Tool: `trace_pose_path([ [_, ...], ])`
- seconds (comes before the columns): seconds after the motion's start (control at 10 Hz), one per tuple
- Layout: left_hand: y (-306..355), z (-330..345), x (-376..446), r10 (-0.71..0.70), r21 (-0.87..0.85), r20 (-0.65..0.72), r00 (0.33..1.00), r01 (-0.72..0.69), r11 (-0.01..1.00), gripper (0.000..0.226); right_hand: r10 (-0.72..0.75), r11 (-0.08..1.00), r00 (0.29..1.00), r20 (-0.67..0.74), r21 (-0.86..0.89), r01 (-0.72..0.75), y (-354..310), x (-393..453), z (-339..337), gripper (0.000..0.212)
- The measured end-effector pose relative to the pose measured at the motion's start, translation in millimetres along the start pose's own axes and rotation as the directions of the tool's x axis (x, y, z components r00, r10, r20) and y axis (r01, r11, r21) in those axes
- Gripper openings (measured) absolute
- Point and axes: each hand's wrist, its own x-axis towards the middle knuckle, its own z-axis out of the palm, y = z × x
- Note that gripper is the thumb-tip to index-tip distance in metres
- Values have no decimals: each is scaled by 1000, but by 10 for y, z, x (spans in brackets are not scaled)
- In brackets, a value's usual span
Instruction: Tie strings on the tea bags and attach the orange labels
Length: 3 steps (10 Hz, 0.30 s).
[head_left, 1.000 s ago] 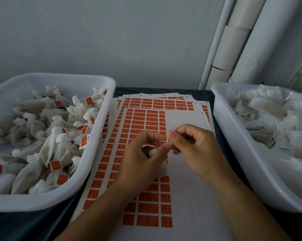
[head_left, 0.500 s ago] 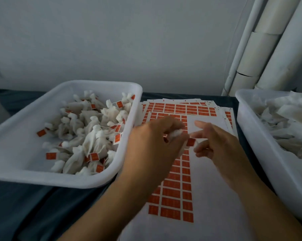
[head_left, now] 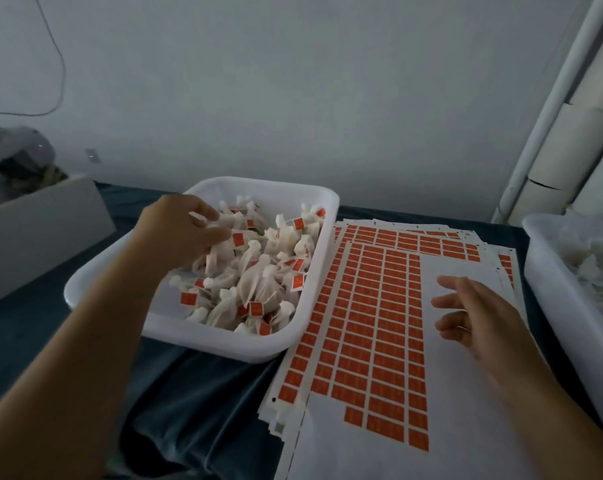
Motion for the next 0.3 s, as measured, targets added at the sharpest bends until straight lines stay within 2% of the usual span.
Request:
trace_pose_path([
  [0.1,-144,72,44,-58,59,48,997,56,997,26,13,999,1000,-3,-31,-14,39,-1,9,43],
  [0.2,-180,186,33,-65,117,124,990,51,992,32,13,999,1000,1,-38,-13,32,-15,0,43],
  [0.3,-101,216,-19,-30,195,85,996,13,981,27,-3,997,998,-58,-83,-2,-11,-33,25,38],
])
